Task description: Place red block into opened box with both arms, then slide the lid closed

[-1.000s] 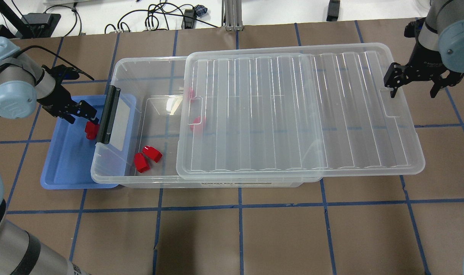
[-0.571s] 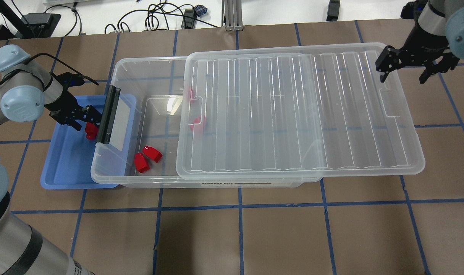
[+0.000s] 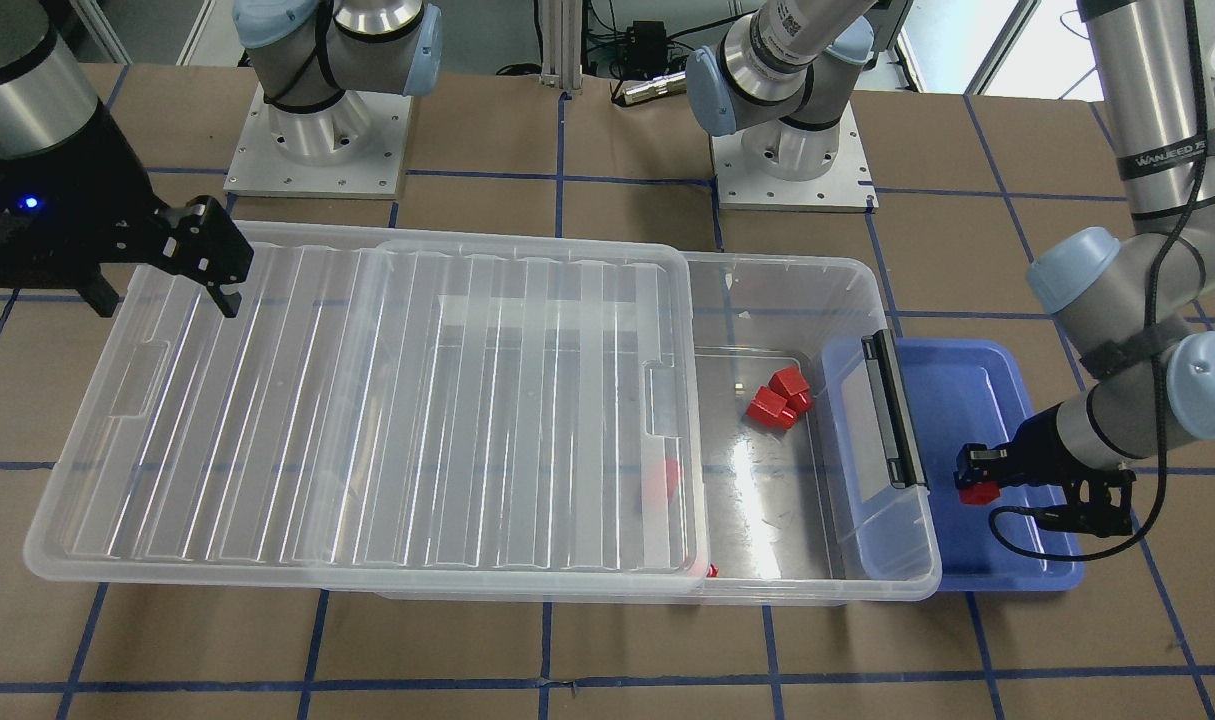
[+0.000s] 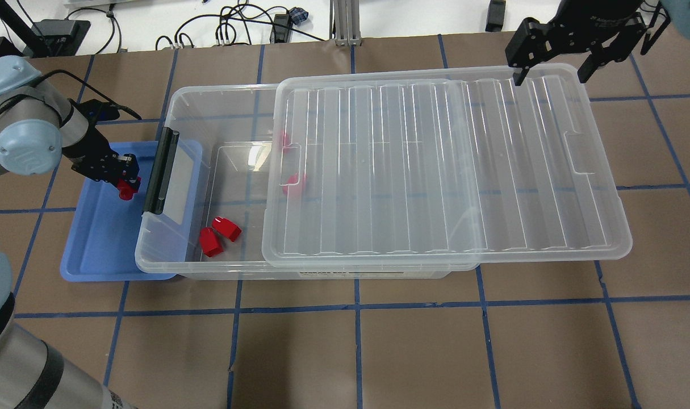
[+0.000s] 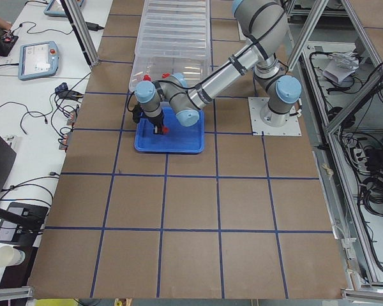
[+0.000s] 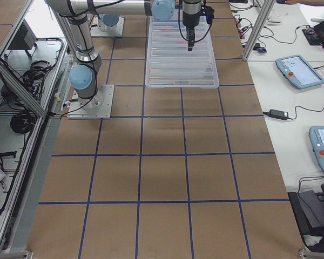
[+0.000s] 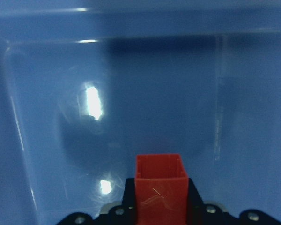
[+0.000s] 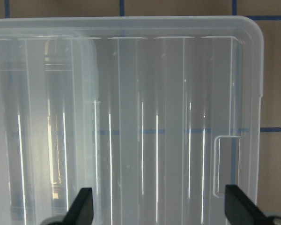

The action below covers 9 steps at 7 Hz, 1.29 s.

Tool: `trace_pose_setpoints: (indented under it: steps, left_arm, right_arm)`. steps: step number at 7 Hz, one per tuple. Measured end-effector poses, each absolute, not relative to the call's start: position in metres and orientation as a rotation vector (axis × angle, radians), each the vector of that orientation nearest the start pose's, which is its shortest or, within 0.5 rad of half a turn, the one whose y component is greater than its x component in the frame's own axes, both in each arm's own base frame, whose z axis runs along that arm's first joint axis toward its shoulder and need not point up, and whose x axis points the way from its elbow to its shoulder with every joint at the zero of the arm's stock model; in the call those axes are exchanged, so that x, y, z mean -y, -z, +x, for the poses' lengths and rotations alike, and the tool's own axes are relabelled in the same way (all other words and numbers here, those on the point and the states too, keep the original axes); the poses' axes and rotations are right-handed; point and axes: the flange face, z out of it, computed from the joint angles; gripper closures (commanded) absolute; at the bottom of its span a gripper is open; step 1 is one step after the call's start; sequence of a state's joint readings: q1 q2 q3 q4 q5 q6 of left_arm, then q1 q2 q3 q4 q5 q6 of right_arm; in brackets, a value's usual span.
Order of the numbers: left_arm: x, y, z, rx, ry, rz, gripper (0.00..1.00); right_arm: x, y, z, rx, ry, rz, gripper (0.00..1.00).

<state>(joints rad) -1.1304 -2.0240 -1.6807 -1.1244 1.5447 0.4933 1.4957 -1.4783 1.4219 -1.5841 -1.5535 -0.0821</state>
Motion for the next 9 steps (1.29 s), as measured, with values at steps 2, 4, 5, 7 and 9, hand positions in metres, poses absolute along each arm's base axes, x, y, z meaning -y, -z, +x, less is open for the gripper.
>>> trace_pose_setpoints:
  steps: [2, 4, 5, 7, 9]
  left_arm:
    - [0.615, -0.311, 0.126, -3.186, -0.145, 0.115, 1.00]
    - [0.617, -0.394, 0.065, -3.178, -0.153, 0.095, 1.00]
    - [0.614, -0.414, 0.012, -3.172, -0.146, 0.071, 1.00]
    - [0.596, -0.418, -0.078, -3.155, -0.142, 0.111, 1.00]
    - [0.583, -0.391, -0.106, -3.153, -0.138, 0.068, 1.00]
  right_arm:
    - [0.541, -0.519, 0.106, -3.114, 0.089, -0.008, 0.00]
    - [0.540, -0.518, 0.106, -3.121, 0.086, -0.006, 0.00]
    - [0.540, -0.517, 0.106, -3.124, 0.081, -0.007, 0.00]
    - [0.539, -0.516, 0.106, -3.126, 0.075, -0.009, 0.00]
    - [0.540, -0.515, 0.106, -3.128, 0.071, -0.014, 0.00]
